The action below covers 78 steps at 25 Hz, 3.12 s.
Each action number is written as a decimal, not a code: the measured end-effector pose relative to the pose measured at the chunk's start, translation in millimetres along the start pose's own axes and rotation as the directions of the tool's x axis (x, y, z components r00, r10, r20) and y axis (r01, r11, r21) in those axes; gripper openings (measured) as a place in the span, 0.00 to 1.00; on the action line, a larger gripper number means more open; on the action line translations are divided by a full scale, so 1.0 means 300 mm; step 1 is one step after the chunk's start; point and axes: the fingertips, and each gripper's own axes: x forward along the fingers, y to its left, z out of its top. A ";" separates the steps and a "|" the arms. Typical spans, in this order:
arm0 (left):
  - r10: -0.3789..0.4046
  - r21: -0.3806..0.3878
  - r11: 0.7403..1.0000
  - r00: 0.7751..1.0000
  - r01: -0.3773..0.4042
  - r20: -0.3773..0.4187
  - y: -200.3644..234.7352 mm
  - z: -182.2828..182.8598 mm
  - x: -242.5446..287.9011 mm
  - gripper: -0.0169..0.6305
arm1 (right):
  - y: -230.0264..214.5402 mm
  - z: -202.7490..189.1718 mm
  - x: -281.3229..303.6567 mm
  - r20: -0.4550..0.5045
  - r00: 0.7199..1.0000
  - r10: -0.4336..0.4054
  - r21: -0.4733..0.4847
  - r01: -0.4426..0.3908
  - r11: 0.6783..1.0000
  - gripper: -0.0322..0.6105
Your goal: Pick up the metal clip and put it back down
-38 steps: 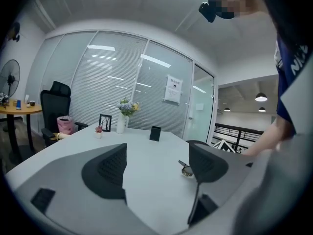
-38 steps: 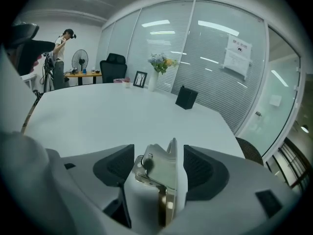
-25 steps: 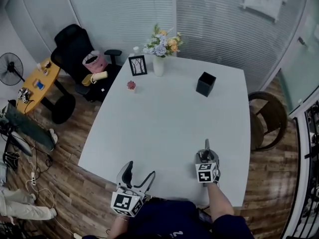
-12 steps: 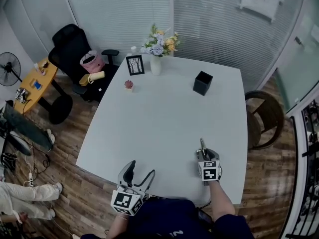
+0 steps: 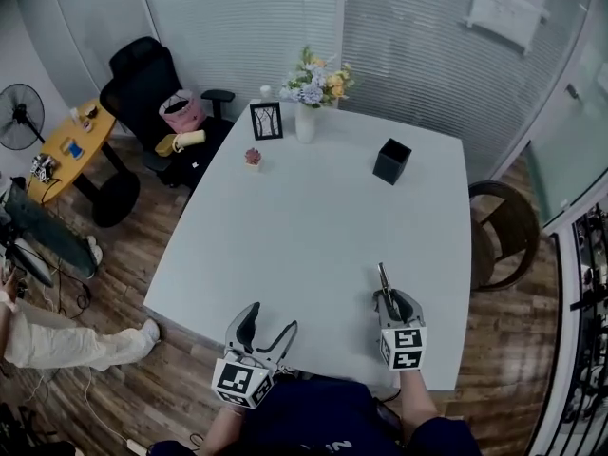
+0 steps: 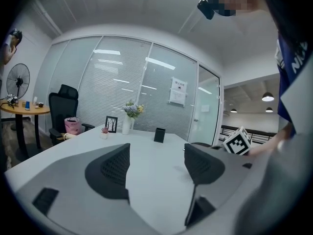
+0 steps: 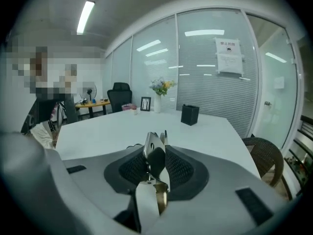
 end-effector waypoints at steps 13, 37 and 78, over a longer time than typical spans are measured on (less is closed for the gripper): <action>-0.024 -0.003 1.000 1.000 0.024 -0.002 -0.040 -0.027 -0.018 0.55 | 0.211 0.231 -0.289 0.160 0.979 0.125 -0.098 -0.110 0.989 0.23; 0.071 -0.029 0.997 0.997 -0.071 0.000 -0.016 -0.073 -0.080 0.55 | 0.460 0.323 -0.128 0.156 0.923 0.351 -0.278 -0.300 0.913 0.22; 0.049 -0.002 0.999 0.996 -0.049 -0.069 0.702 0.010 0.038 0.55 | 0.587 0.090 0.873 -0.210 0.975 0.067 -0.460 -0.160 0.873 0.22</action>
